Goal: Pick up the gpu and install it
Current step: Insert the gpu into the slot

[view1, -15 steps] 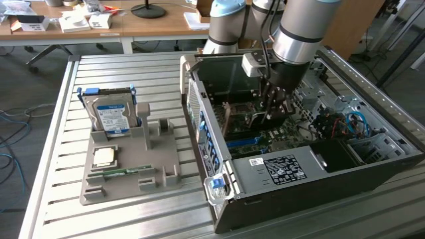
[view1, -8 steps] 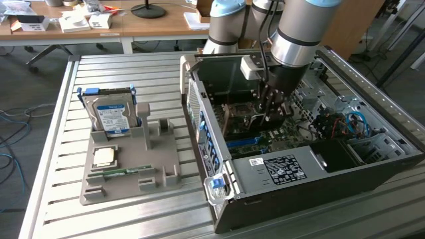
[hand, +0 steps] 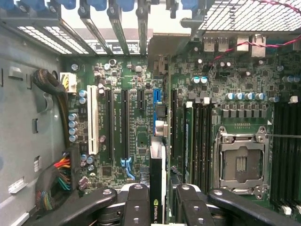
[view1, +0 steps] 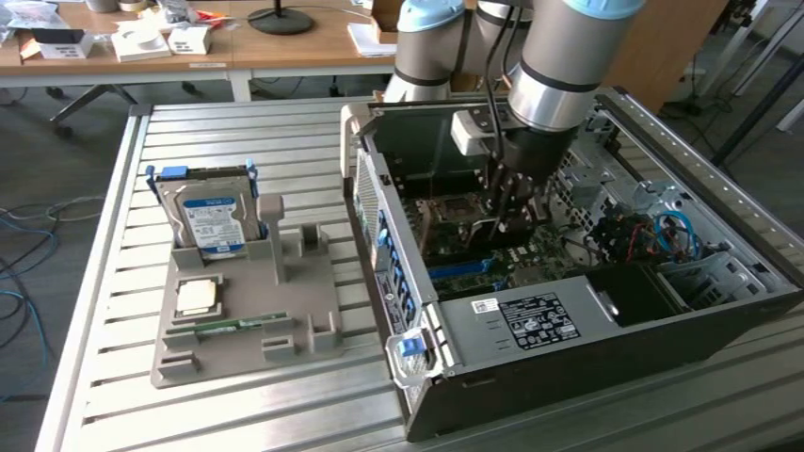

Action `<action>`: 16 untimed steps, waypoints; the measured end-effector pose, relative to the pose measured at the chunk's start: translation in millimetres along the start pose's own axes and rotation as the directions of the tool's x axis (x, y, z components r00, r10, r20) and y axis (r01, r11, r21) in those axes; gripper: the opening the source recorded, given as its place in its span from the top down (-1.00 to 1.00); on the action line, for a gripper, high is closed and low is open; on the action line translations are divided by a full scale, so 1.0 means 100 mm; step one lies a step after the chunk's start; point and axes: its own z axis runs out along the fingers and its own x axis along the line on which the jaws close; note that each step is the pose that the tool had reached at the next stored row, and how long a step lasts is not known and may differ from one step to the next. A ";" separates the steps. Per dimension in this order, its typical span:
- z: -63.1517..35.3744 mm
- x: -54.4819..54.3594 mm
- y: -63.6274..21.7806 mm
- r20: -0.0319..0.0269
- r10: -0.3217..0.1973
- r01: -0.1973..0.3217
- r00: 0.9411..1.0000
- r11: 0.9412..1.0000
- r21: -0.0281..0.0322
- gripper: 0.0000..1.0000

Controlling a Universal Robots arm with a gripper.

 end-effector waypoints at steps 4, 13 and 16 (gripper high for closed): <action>0.001 0.00 0.038 0.000 0.000 0.000 1.000 1.000 0.000 0.47; 0.011 0.00 0.086 0.000 -0.001 0.001 1.000 1.000 0.000 0.47; 0.024 0.00 0.096 0.000 -0.001 0.001 1.000 1.000 0.000 0.47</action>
